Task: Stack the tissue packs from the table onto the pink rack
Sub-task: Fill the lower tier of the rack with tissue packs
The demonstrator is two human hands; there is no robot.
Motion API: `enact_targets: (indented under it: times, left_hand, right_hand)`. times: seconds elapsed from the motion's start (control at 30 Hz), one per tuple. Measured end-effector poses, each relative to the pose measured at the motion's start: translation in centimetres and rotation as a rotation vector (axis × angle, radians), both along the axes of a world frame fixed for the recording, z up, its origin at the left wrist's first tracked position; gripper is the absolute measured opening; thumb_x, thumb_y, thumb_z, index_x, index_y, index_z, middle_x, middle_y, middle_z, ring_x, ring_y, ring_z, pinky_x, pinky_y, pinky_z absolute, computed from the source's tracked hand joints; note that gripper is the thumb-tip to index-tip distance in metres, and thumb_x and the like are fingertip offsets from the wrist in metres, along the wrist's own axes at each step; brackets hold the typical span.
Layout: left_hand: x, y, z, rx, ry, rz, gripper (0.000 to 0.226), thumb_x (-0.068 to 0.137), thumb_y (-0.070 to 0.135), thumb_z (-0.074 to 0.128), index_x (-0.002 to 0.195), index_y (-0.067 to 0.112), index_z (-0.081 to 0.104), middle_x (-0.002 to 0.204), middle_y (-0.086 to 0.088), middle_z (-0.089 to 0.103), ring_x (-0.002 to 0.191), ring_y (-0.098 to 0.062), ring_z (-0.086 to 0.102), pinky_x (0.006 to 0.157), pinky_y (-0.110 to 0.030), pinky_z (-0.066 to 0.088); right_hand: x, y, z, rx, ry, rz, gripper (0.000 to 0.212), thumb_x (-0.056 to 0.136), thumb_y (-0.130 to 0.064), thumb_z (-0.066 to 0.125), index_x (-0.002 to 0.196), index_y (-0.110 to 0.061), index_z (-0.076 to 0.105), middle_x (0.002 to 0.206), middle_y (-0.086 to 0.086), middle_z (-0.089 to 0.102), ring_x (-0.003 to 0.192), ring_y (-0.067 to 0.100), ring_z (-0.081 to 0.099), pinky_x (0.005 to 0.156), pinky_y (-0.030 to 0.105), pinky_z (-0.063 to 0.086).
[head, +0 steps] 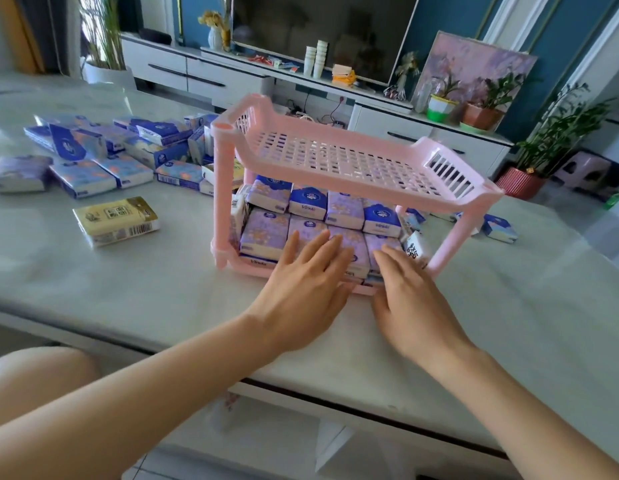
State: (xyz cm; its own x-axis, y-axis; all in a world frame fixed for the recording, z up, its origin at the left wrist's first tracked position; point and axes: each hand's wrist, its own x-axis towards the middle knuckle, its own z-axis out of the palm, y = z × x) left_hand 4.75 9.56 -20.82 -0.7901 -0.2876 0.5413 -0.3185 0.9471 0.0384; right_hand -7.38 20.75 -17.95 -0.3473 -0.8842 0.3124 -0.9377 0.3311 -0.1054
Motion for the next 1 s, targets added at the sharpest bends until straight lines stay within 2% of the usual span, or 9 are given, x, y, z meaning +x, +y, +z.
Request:
enact_targets:
  times: [0.17, 0.4, 0.63, 0.7, 0.77, 0.83, 0.87, 0.93, 1.0]
  left_hand:
    - [-0.2, -0.4, 0.6, -0.003, -0.052, -0.037, 0.045, 0.089, 0.035, 0.032, 0.111, 0.013, 0.065, 0.116, -0.009, 0.063, 0.109, -0.027, 0.06, 0.09, -0.057, 0.042]
    - [-0.2, -0.3, 0.6, 0.019, -0.064, -0.022, 0.046, 0.088, 0.035, 0.032, 0.113, 0.013, 0.064, 0.117, -0.009, 0.063, 0.11, -0.026, 0.06, 0.091, -0.058, 0.041]
    - [0.0, -0.1, 0.8, 0.014, -0.081, -0.041, 0.047, 0.088, 0.035, 0.032, 0.116, 0.012, 0.061, 0.12, -0.01, 0.061, 0.113, -0.027, 0.058, 0.093, -0.057, 0.04]
    - [-0.1, -0.2, 1.3, 0.051, -0.067, -0.055, 0.049, 0.09, 0.037, 0.03, 0.122, 0.01, 0.057, 0.126, -0.012, 0.057, 0.121, -0.029, 0.052, 0.097, -0.057, 0.036]
    - [-0.5, -0.6, 2.4, 0.075, -0.068, -0.034, 0.054, 0.094, 0.039, 0.024, 0.133, 0.011, 0.046, 0.142, -0.012, 0.043, 0.136, -0.028, 0.033, 0.108, -0.055, 0.022]
    - [-1.3, -1.6, 3.3, 0.087, -0.114, 0.041, 0.054, 0.098, 0.041, 0.019, 0.144, 0.014, 0.026, 0.154, -0.008, 0.019, 0.144, -0.022, 0.008, 0.115, -0.051, 0.004]
    - [-1.9, -2.1, 3.6, 0.073, -0.148, 0.082, 0.055, 0.099, 0.041, 0.018, 0.147, 0.015, 0.019, 0.156, -0.006, 0.012, 0.144, -0.02, 0.001, 0.116, -0.049, -0.002]
    - [-3.0, -3.0, 3.9, 0.027, -0.189, 0.134, 0.056, 0.099, 0.04, 0.018, 0.147, 0.012, 0.013, 0.155, -0.004, 0.013, 0.143, -0.02, 0.002, 0.115, -0.049, -0.003]
    - [-3.8, -3.6, 4.0, 0.003, -0.235, 0.154, 0.056, 0.099, 0.041, 0.018, 0.146, 0.011, 0.015, 0.153, -0.004, 0.018, 0.142, -0.021, 0.007, 0.115, -0.049, 0.0]
  right_hand:
    - [0.4, 0.0, -0.1, 0.009, 0.031, -0.008, 0.054, 0.081, 0.001, 0.05, 0.134, 0.002, 0.04, 0.14, 0.016, 0.041, 0.135, 0.029, 0.031, 0.113, 0.03, 0.016]
    - [0.8, 0.7, 0.3, 0.024, -0.013, 0.008, 0.058, 0.088, -0.003, 0.046, 0.143, -0.005, 0.028, 0.15, 0.008, 0.028, 0.141, 0.02, 0.02, 0.116, 0.026, 0.008]
    - [0.9, 1.1, 0.0, 0.007, -0.029, 0.03, 0.056, 0.086, -0.001, 0.047, 0.14, -0.002, 0.034, 0.148, 0.011, 0.033, 0.139, 0.023, 0.025, 0.115, 0.027, 0.011]
    - [0.8, 0.9, 0.5, -0.053, -0.06, 0.023, 0.051, 0.085, 0.0, 0.049, 0.135, -0.001, 0.042, 0.144, 0.011, 0.039, 0.136, 0.023, 0.031, 0.112, 0.024, 0.015]
    - [0.4, 0.2, 1.6, -0.15, -0.093, 0.0, 0.048, 0.085, 0.003, 0.049, 0.133, 0.0, 0.045, 0.141, 0.012, 0.043, 0.134, 0.024, 0.035, 0.109, 0.021, 0.015]
    - [-0.3, -1.2, 2.7, -0.145, -0.107, -0.021, 0.051, 0.088, 0.002, 0.044, 0.139, -0.003, 0.037, 0.145, 0.011, 0.037, 0.137, 0.022, 0.028, 0.112, 0.023, 0.015]
    - [-0.6, -2.0, 3.3, -0.109, -0.105, -0.027, 0.056, 0.088, 0.003, 0.042, 0.142, -0.007, 0.031, 0.147, 0.009, 0.033, 0.138, 0.022, 0.026, 0.112, 0.027, 0.018]
    - [-1.2, -3.4, 4.2, -0.031, -0.105, -0.045, 0.07, 0.083, 0.006, 0.042, 0.146, -0.014, 0.02, 0.148, 0.009, 0.028, 0.134, 0.026, 0.03, 0.106, 0.033, 0.029]
    - [-1.6, -4.5, 4.8, 0.054, -0.121, -0.081, 0.071, 0.082, 0.008, 0.04, 0.146, -0.016, 0.02, 0.146, 0.011, 0.03, 0.129, 0.028, 0.034, 0.098, 0.034, 0.035]
